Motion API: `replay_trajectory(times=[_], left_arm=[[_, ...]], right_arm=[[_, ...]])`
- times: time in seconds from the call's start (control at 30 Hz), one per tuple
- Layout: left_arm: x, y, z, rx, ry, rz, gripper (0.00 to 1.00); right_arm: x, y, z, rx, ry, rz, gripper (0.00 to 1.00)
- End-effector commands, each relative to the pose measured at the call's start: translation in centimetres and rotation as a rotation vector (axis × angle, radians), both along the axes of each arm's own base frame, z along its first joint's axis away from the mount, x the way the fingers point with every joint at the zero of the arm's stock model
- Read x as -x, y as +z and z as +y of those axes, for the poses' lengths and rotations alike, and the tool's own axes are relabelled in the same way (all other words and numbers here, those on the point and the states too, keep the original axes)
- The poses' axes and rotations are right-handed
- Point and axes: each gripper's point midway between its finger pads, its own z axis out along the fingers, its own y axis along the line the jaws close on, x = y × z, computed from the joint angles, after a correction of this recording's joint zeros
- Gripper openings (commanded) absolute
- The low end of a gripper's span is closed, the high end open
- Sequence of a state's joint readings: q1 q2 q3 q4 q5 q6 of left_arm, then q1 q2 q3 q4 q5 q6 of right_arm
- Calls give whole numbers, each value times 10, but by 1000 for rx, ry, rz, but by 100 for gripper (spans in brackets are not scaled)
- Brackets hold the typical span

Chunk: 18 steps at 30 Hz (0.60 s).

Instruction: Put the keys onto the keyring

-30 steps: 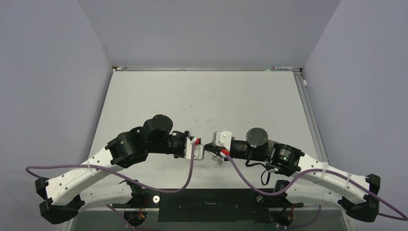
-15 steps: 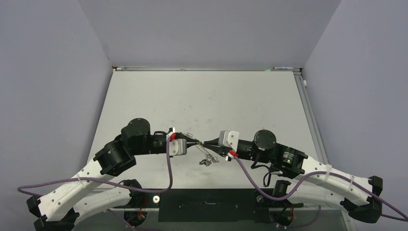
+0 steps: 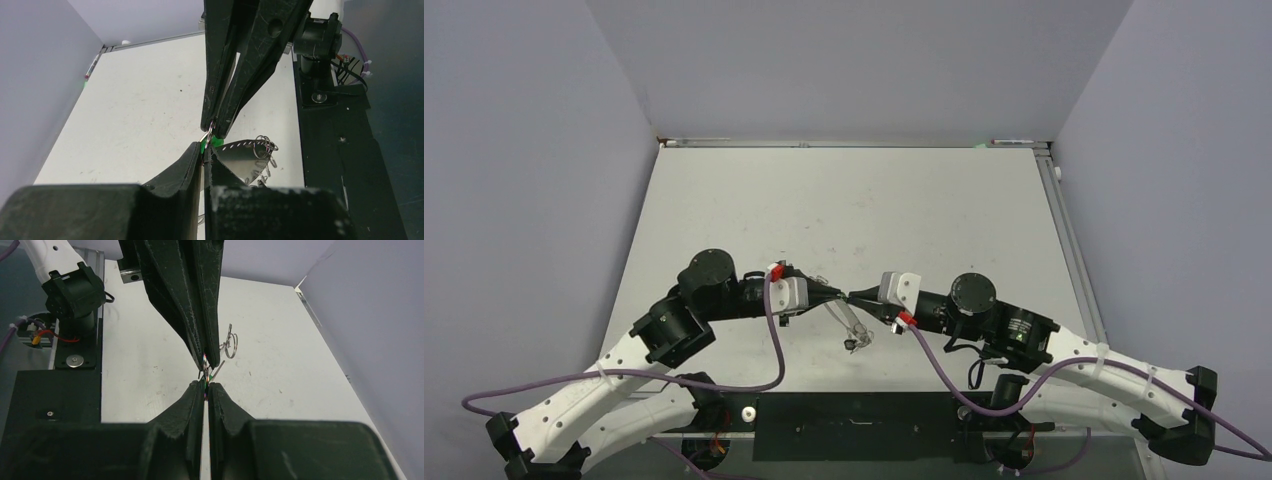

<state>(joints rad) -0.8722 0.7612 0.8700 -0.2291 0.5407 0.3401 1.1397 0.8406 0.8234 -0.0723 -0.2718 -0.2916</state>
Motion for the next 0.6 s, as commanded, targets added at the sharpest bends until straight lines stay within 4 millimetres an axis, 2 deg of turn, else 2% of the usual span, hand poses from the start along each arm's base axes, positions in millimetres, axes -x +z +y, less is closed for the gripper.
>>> replay_trajectory(times=[0.0,0.57], left_arm=[[10,53,-5,213,-53,-38,0],[16,69,3,359,-76,-19,0]], right_arm=[[-7,18,-2,-100,-41,-52,5],[-17,-6,-4,-73,-81,-89,5]])
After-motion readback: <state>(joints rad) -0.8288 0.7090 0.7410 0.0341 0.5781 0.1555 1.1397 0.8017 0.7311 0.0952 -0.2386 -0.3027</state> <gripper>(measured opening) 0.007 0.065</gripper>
